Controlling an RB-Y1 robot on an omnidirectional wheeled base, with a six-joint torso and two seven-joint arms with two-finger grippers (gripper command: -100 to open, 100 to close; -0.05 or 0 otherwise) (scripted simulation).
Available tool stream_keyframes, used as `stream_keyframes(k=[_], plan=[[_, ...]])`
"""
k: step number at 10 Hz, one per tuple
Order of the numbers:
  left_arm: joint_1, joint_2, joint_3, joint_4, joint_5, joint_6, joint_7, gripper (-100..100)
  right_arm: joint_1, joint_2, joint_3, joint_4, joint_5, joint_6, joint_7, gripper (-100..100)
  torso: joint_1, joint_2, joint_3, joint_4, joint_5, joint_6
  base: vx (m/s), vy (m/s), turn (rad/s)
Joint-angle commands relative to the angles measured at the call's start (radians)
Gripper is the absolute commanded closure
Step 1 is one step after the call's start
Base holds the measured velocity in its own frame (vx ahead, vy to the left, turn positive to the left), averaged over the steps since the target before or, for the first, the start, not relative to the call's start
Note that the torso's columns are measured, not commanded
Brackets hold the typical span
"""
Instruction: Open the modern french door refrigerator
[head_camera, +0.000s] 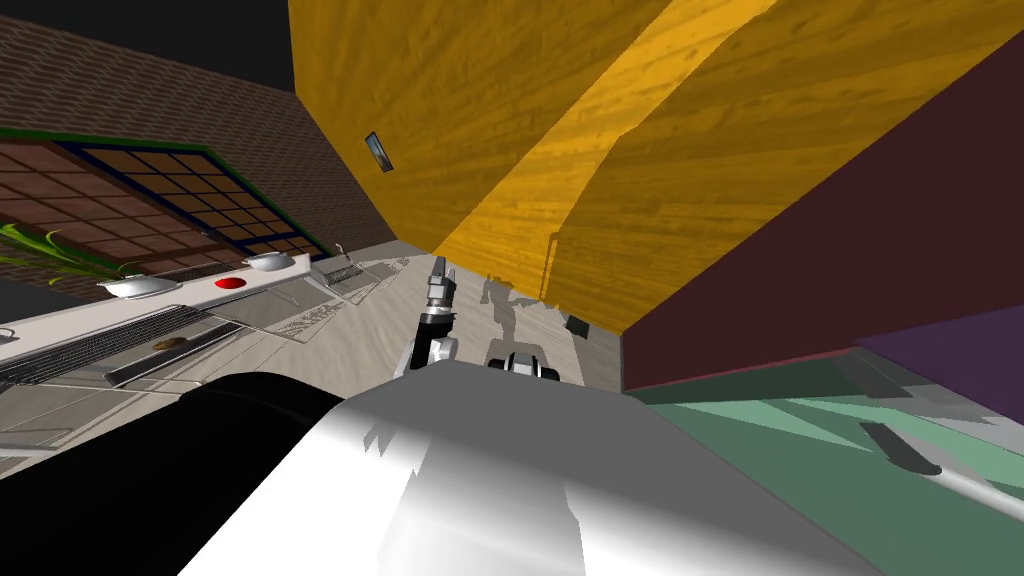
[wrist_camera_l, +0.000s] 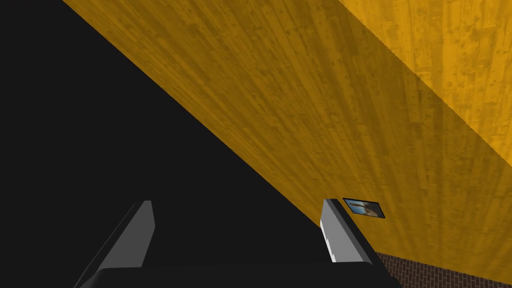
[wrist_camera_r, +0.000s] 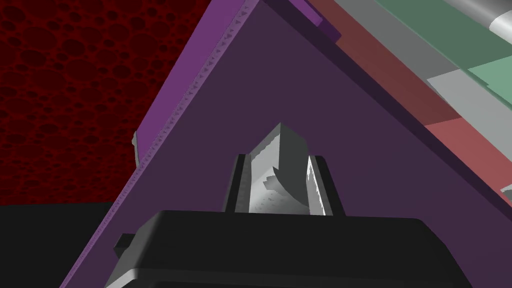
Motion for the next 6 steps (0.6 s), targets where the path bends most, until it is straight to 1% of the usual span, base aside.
stream_keyframes(k=[1, 3, 4, 6], plan=[[0.000, 0.000, 0.000, 0.000, 0.000, 0.000, 0.000, 0, 0.025, -0.005, -0.016, 0.006, -0.019, 0.028, -0.011, -100, 0.000, 0.001, 0.001, 0.000, -0.001, 0.000, 0.077, 0.101, -0.021], [0.000, 0.000, 0.000, 0.000, 0.000, 0.000, 0.000, 0, 0.062, -0.011, -0.018, -0.008, -0.043, 0.040, -0.024, -100, -0.010, 0.016, 0.012, 0.006, -0.006, 0.007, -0.027, -0.030, 0.041], [0.000, 0.000, 0.000, 0.000, 0.000, 0.000, 0.000, 0, 0.081, -0.014, -0.018, -0.015, -0.055, 0.046, -0.031, -100, -0.012, 0.019, 0.014, 0.007, -0.005, 0.009, -0.009, -0.025, 0.015], [0.000, 0.000, 0.000, 0.000, 0.000, 0.000, 0.000, 0, 0.118, -0.020, -0.020, -0.029, -0.079, 0.059, -0.044, -100, -0.004, 0.015, 0.011, 0.005, -0.002, 0.011, -0.009, -0.031, 0.015]])
